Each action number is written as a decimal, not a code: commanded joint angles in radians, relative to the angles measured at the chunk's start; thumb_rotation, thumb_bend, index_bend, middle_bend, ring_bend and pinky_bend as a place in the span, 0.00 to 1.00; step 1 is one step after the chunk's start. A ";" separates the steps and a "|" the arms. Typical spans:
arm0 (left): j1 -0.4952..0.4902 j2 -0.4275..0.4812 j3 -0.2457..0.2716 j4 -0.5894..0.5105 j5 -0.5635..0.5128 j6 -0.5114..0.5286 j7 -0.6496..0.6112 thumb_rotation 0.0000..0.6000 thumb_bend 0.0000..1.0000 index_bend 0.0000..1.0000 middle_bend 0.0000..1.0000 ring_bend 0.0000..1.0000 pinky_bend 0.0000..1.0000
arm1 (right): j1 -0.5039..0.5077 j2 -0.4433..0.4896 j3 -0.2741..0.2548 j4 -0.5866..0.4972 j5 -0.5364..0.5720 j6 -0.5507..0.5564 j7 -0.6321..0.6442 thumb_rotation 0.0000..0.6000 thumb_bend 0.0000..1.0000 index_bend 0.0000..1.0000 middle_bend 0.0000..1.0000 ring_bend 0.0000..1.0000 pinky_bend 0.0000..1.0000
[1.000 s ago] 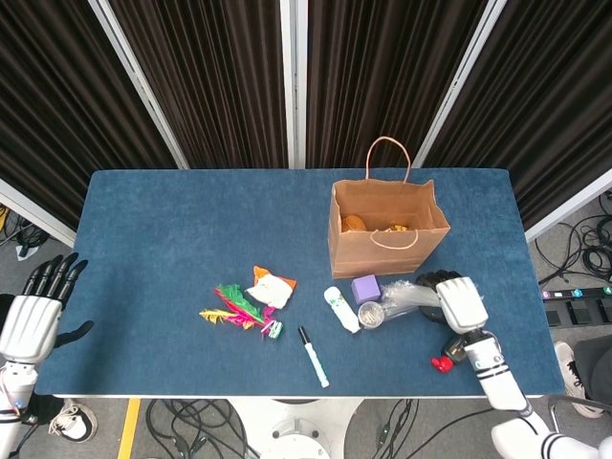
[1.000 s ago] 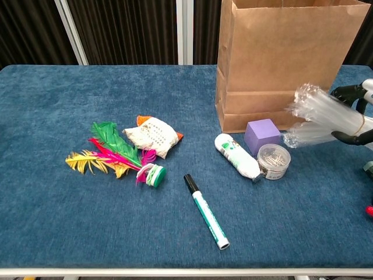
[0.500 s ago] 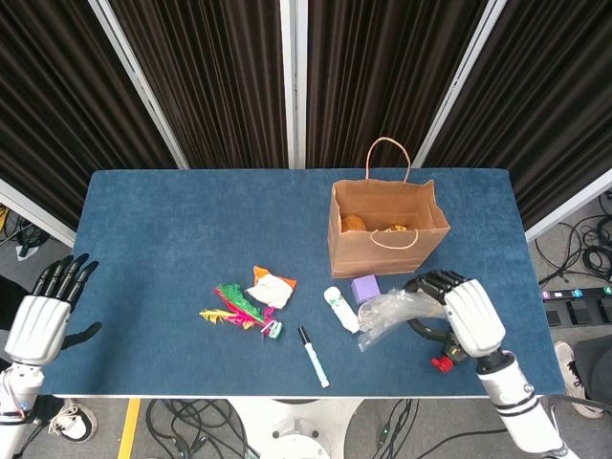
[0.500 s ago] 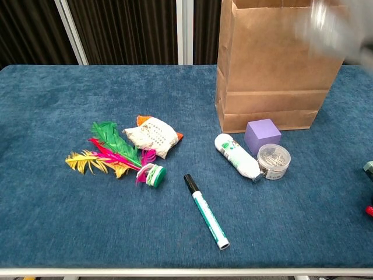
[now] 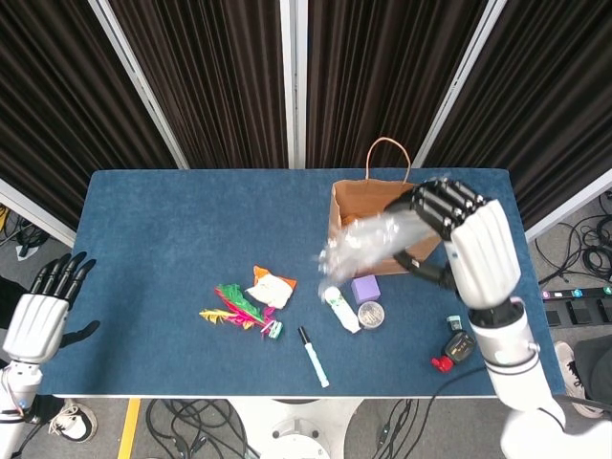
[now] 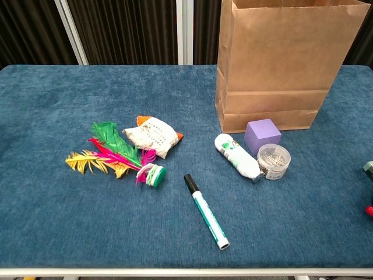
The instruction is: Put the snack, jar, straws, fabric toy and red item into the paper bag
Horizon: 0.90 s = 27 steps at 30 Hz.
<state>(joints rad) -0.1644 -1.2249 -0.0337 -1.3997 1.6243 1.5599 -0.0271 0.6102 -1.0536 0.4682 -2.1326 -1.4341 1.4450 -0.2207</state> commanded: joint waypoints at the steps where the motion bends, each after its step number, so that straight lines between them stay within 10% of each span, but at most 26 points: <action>1: 0.000 -0.001 0.002 -0.001 0.001 -0.001 -0.001 1.00 0.10 0.11 0.16 0.01 0.13 | 0.094 -0.122 0.043 0.160 0.157 -0.041 -0.031 1.00 0.30 0.60 0.51 0.42 0.50; 11: -0.003 0.006 0.000 -0.005 -0.007 -0.013 0.001 1.00 0.10 0.11 0.16 0.01 0.13 | 0.170 -0.304 0.044 0.388 0.364 -0.153 0.100 1.00 0.30 0.60 0.51 0.42 0.50; 27: 0.003 0.005 0.006 0.005 -0.015 -0.017 0.002 1.00 0.10 0.11 0.16 0.01 0.13 | 0.154 -0.333 0.001 0.472 0.438 -0.249 0.169 1.00 0.22 0.54 0.46 0.38 0.46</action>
<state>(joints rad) -0.1620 -1.2194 -0.0279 -1.3953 1.6104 1.5427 -0.0253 0.7652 -1.3891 0.4753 -1.6697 -0.9992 1.2113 -0.0590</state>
